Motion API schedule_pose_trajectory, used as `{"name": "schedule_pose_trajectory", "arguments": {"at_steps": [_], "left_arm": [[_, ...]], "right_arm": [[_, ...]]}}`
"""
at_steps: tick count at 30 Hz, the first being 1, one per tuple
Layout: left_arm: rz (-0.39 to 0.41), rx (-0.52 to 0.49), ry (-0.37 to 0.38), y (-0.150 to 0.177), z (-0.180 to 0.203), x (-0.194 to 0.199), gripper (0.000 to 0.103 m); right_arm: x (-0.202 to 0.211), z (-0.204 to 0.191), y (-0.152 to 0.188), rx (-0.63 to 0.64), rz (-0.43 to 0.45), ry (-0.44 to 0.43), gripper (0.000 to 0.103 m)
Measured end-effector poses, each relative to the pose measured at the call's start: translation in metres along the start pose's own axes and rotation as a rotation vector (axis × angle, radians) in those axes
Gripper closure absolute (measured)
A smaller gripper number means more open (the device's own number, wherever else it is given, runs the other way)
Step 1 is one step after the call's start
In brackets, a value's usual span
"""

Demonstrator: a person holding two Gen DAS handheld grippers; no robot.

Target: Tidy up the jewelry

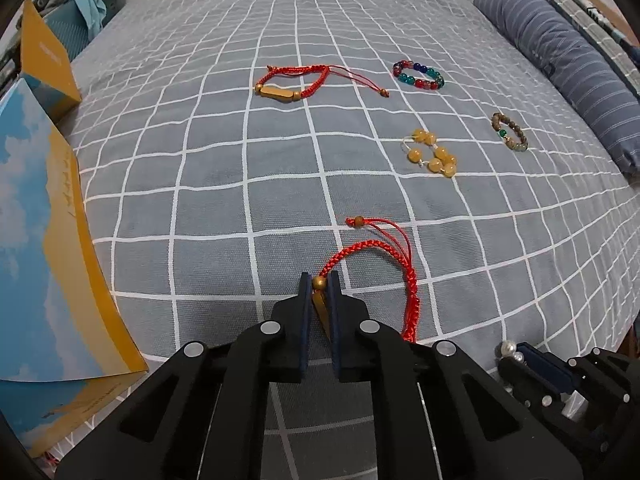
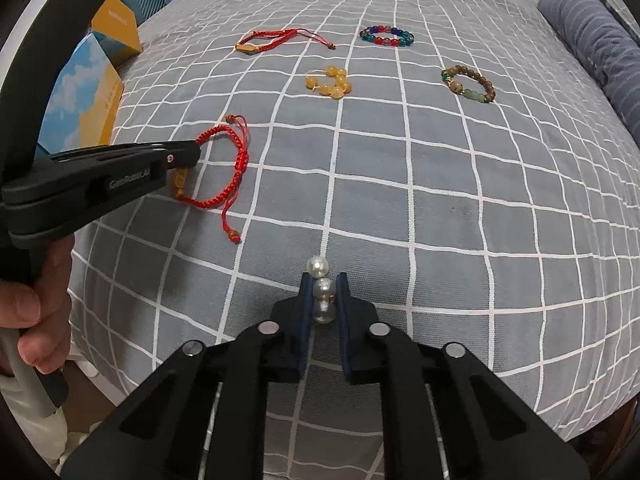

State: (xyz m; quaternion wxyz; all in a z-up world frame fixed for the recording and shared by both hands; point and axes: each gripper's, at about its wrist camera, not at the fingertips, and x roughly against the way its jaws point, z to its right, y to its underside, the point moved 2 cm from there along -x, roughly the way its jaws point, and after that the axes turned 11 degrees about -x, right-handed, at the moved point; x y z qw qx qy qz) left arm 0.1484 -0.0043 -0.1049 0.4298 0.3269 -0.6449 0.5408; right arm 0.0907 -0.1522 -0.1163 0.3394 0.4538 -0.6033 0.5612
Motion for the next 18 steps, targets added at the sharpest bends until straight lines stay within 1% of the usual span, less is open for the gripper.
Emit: {"name": "schedule_pose_trajectory", "arguments": {"at_steps": [9, 18], "left_arm": [[0.004, 0.003, 0.005, -0.001, 0.0, 0.006, 0.096], [0.015, 0.016, 0.012, -0.003, -0.003, 0.021, 0.096]], "right_arm": [[0.005, -0.002, -0.001, 0.005, 0.011, 0.002, 0.092], [0.015, 0.0, -0.006, 0.0, 0.035, 0.003, 0.092]]}}
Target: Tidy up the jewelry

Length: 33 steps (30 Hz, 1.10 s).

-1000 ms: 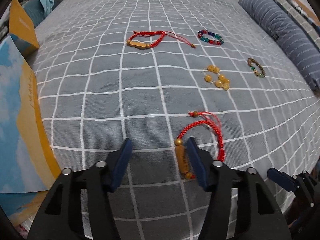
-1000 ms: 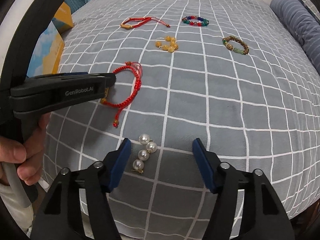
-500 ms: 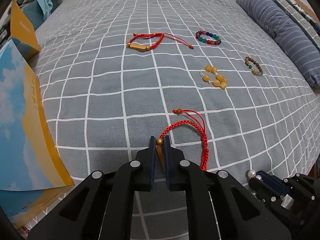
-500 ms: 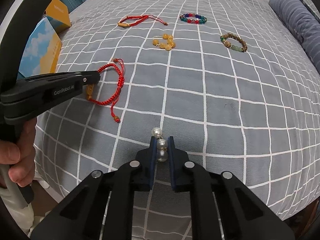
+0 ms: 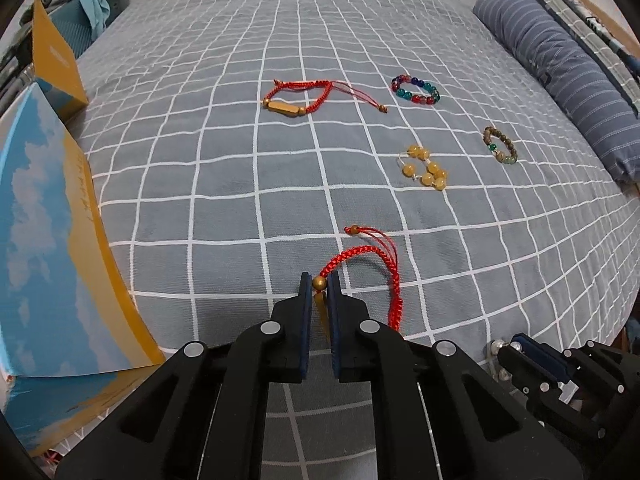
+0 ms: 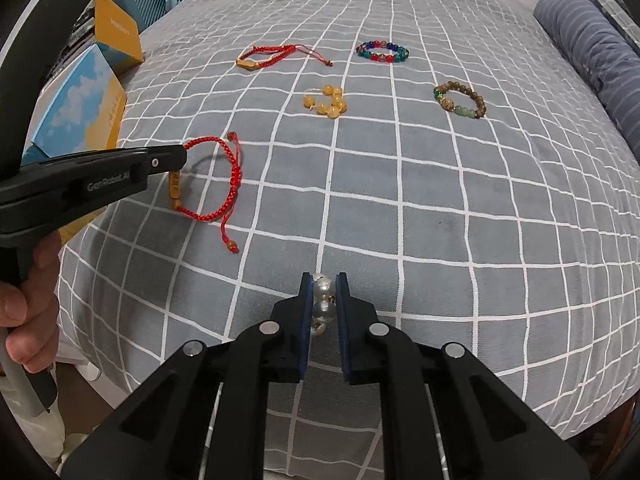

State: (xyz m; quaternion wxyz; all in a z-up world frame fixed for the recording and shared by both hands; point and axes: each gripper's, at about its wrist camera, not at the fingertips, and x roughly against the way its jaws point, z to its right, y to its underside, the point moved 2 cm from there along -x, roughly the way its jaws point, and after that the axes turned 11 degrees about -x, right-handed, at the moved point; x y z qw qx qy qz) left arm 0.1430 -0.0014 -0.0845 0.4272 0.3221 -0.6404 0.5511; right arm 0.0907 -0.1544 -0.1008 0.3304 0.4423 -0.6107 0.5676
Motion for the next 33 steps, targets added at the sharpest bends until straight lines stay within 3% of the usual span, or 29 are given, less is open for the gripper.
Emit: {"name": "schedule_pose_trajectory", "arguments": {"at_steps": [33], "left_arm": [[0.155, -0.031, -0.014, -0.008, 0.006, 0.08, 0.096]], "right_arm": [[0.04, 0.006, -0.033, -0.014, 0.132, 0.021, 0.092]]}}
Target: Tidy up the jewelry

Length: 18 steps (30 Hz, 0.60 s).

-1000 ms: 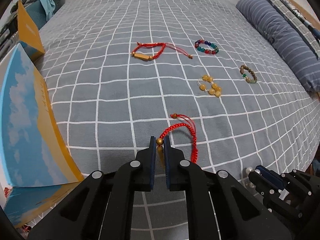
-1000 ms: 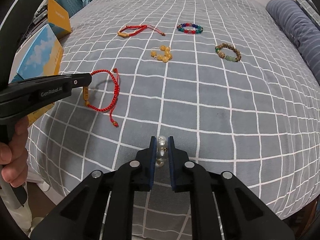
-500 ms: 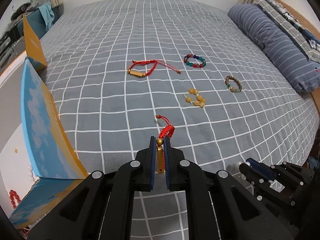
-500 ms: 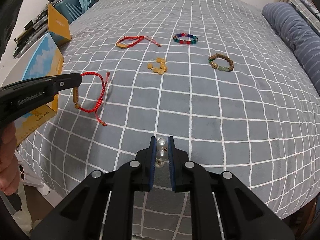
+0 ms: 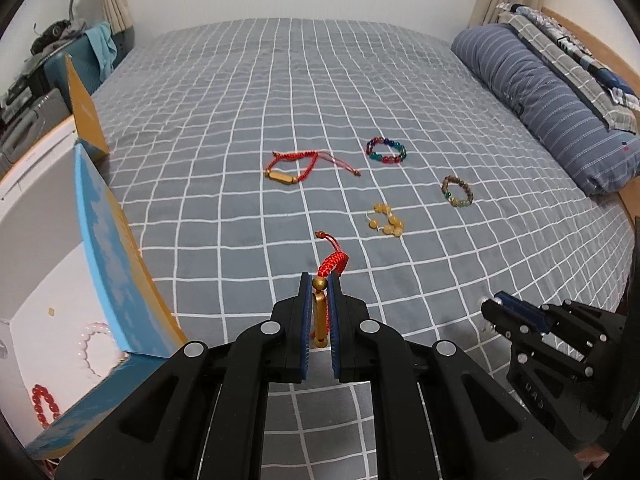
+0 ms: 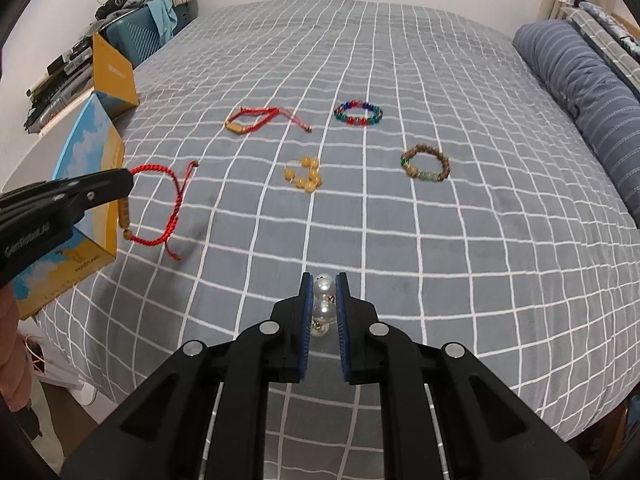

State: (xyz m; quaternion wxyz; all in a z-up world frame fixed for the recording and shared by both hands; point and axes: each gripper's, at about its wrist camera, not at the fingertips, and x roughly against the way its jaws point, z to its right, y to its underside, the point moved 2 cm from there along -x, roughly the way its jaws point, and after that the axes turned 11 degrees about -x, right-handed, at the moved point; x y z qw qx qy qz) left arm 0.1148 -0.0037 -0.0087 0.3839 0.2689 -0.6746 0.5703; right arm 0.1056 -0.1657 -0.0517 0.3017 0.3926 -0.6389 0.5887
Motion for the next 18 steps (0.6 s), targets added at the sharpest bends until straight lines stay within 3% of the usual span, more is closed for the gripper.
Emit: {"name": "schedule_pose_trajectory", "arguments": {"at_steps": [18], "left_arm": [[0.084, 0.021, -0.061, -0.025, -0.034, 0.048, 0.096]], "right_arm": [[0.035, -0.011, -0.047, 0.002, 0.116, -0.014, 0.092]]}}
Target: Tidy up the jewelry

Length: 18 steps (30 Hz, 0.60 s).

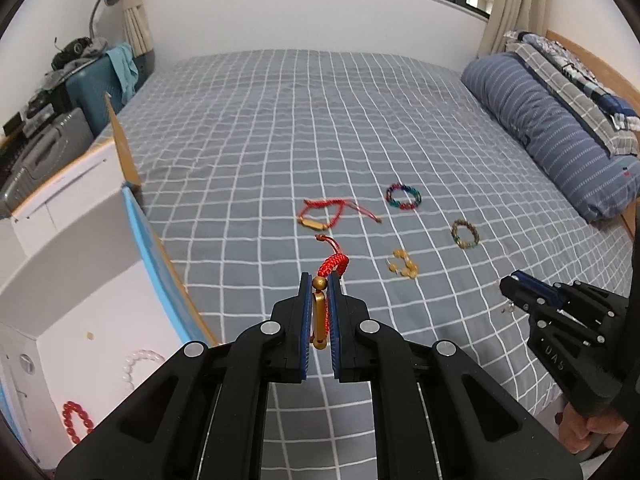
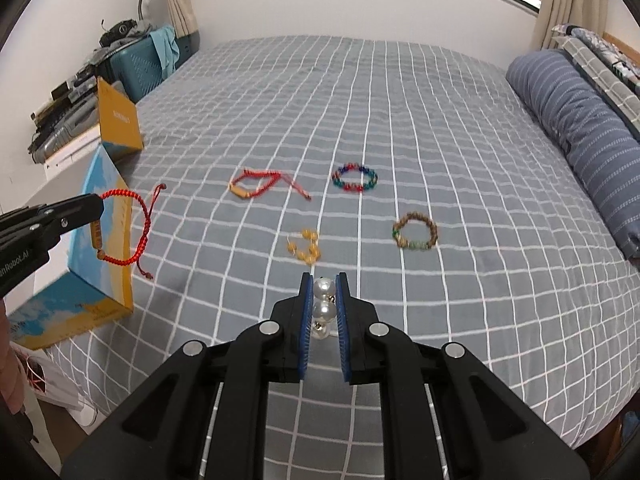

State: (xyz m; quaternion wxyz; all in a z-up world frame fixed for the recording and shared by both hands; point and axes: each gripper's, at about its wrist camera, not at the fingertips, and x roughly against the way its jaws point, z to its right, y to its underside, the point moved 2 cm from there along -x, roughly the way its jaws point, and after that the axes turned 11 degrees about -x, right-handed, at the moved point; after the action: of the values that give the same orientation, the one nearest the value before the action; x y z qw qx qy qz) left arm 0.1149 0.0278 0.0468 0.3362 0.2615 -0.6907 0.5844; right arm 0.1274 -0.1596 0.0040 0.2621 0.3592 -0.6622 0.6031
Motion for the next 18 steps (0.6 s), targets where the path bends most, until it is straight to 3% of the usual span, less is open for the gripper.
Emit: {"name": "schedule_pose_trajectory", "arguments": {"at_steps": [18], "left_arm": [[0.061, 0.112, -0.101, -0.005, -0.069, 0.046, 0.096]], "right_arm": [[0.013, -0.05, -0.049, 0.023, 0.077, -0.07, 0.092]]}}
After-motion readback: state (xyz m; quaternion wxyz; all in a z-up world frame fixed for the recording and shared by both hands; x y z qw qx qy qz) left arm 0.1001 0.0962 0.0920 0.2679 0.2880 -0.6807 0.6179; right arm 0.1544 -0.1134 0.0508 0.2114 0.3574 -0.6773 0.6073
